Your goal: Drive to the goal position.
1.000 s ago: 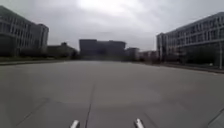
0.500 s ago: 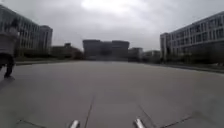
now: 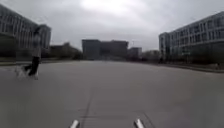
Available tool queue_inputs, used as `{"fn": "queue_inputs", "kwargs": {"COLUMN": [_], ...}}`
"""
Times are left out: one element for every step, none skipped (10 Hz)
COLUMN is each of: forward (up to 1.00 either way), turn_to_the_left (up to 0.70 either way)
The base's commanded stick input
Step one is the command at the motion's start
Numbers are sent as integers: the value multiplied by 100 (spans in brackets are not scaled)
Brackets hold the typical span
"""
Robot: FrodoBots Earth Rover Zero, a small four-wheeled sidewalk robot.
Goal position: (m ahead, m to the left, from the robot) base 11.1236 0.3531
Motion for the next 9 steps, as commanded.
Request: {"fn": "queue_inputs", "kwargs": {"forward": [100, 100, 100, 100, 100, 100, 100, 100, 100], "turn_to_the_left": [-5, 6, 6, 6, 6, 6, 6, 6, 6]}}
